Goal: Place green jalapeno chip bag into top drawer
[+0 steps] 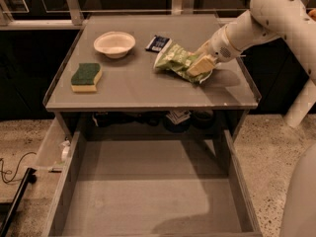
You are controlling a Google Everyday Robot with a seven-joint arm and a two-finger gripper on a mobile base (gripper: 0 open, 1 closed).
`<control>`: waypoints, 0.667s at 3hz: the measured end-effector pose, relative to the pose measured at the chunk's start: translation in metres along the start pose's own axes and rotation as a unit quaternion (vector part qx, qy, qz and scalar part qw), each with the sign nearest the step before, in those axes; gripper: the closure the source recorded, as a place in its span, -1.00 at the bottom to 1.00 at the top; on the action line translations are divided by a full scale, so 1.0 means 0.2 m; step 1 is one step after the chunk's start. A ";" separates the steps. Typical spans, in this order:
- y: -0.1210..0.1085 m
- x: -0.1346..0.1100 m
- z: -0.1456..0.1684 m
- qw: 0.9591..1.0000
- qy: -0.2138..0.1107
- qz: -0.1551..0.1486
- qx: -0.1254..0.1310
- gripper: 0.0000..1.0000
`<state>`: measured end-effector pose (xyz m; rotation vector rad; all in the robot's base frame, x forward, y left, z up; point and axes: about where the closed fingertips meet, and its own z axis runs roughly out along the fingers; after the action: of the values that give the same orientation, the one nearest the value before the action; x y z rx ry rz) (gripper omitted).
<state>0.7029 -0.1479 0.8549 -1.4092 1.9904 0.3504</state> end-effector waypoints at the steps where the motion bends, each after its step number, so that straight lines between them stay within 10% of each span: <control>1: 0.00 0.00 0.00 1.000 0.000 0.000 0.000 0.79; 2: 0.00 0.00 0.00 1.000 0.000 0.000 0.000 1.00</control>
Offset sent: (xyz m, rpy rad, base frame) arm 0.0000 0.0000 0.0000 0.0000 0.0000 0.0000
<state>0.7029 -0.1479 0.8549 -1.4093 1.9904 0.3505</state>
